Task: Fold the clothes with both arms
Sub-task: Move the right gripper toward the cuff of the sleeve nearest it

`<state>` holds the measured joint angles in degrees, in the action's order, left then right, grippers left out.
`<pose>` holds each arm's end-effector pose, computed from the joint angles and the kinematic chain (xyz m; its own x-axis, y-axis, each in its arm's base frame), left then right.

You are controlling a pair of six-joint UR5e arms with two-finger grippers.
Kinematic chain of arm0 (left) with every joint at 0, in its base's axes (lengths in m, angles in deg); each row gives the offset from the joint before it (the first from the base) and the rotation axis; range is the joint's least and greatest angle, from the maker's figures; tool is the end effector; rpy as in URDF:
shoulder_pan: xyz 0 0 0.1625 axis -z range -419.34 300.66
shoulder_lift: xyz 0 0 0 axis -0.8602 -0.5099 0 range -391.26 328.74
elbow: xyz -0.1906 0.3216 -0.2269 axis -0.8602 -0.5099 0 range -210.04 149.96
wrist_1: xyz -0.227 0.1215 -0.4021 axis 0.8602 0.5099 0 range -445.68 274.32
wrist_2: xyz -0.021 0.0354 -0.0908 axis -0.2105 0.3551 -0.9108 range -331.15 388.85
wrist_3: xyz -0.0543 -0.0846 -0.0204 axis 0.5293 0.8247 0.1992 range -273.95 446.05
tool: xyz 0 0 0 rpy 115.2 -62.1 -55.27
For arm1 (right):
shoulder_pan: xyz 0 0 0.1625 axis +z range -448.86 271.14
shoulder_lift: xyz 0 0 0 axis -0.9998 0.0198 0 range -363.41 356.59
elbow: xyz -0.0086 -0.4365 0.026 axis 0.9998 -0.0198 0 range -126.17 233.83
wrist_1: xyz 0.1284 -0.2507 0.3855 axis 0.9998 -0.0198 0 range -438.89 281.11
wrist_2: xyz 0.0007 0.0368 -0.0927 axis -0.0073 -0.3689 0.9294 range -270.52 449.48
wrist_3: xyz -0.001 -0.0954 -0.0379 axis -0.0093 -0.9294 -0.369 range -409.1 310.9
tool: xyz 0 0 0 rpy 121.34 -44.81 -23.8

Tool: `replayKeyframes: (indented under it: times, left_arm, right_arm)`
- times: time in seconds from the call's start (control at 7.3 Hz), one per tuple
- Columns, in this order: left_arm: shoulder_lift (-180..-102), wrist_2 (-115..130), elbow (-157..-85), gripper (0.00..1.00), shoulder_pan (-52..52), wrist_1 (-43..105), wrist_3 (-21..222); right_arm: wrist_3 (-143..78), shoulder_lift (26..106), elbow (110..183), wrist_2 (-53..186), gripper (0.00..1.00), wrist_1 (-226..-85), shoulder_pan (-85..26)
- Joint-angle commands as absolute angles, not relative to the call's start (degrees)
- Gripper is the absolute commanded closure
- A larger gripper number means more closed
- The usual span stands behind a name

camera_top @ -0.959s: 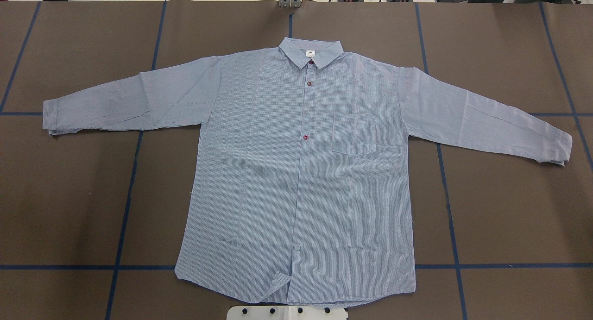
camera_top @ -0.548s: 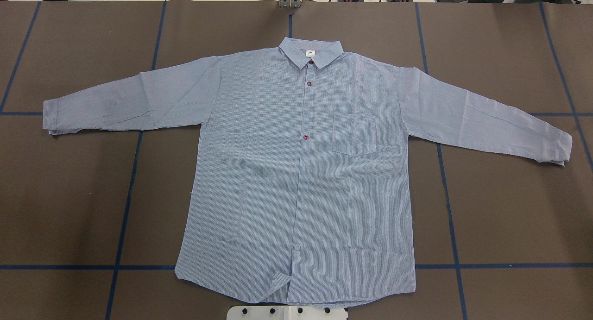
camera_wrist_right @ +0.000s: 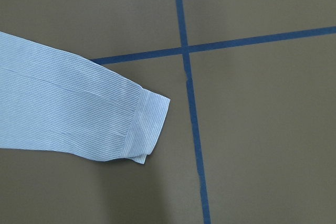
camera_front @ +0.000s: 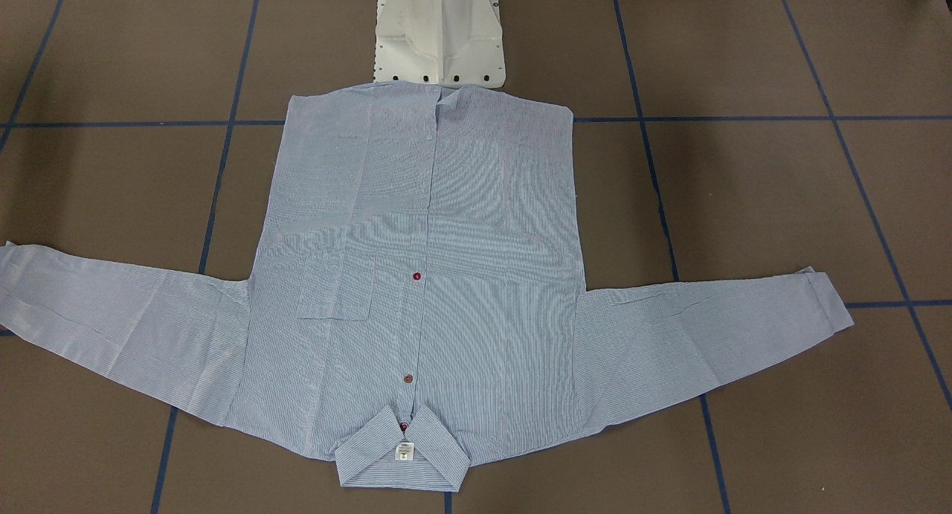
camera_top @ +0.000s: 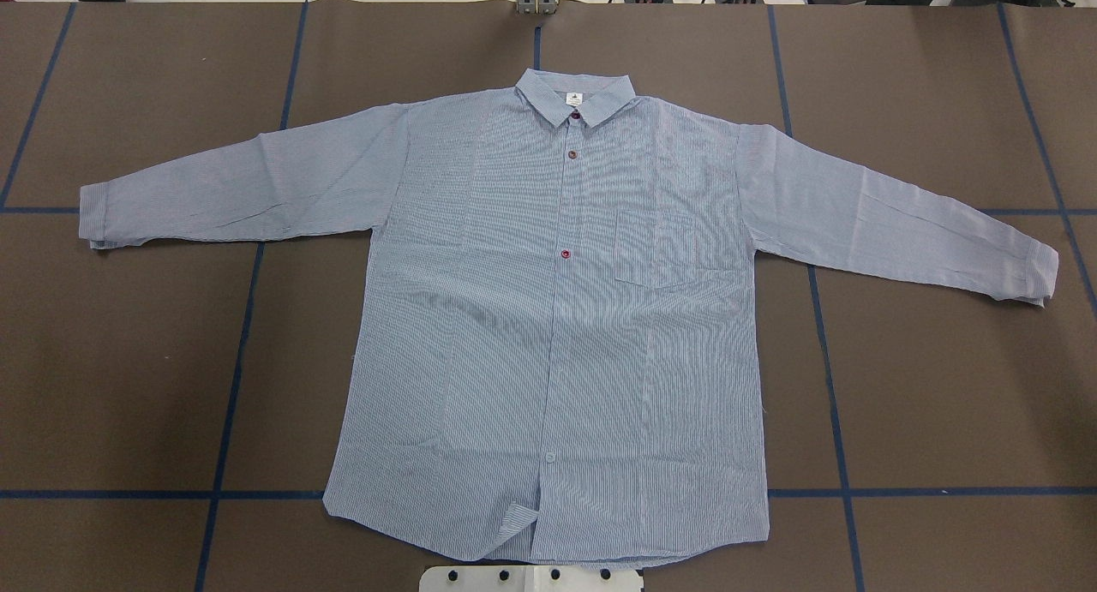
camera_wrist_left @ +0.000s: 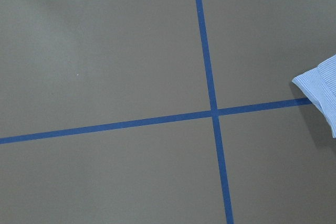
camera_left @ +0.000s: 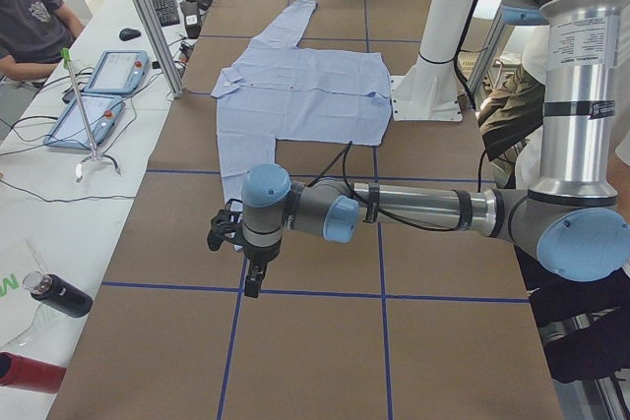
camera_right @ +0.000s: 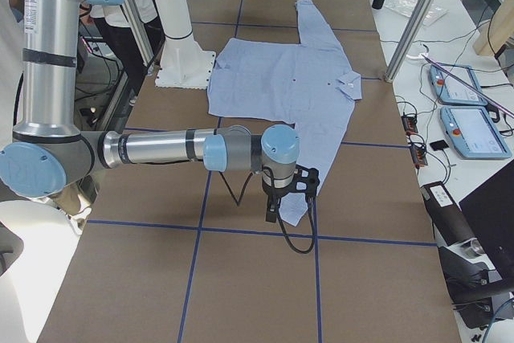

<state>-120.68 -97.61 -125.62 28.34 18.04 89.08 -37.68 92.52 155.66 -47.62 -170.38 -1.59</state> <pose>-0.0491 -0.5757 0.6059 0.7968 0.1728 -0.5790 0.0038 0.9568 0.2908 0.0335 -0.5179 0.6123 0.6733 0.1104 0.7311 -0.0877 0.9937 -0.0692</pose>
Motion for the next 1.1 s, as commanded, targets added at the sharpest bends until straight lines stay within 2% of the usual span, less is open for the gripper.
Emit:
replayKeyframes:
  times: [0.0, 0.14, 0.41, 0.96]
  left_arm:
    - [-118.9, -97.71, -124.18, 0.0, 28.2, 28.69, 88.87]
    - [-117.32, -97.71, -122.17, 0.01, 28.2, 34.33, 89.21]
    - [-118.35, -98.06, -120.83, 0.01, 28.2, 35.0, 90.0]
    - [-118.36, -103.6, -120.83, 0.01, 28.2, 35.0, 92.21]
  right_arm:
    - [-34.71, 90.82, 149.05, -50.53, 0.0, -161.65, -4.65]
    - [-32.17, 90.46, 144.66, -50.36, 0.0, -153.59, -5.62]
    - [-30.82, 86.79, 130.01, -50.01, 0.0, -136.19, -7.64]
    - [-20.72, 85.45, 130.12, -44.57, 0.01, -134.61, -16.17]
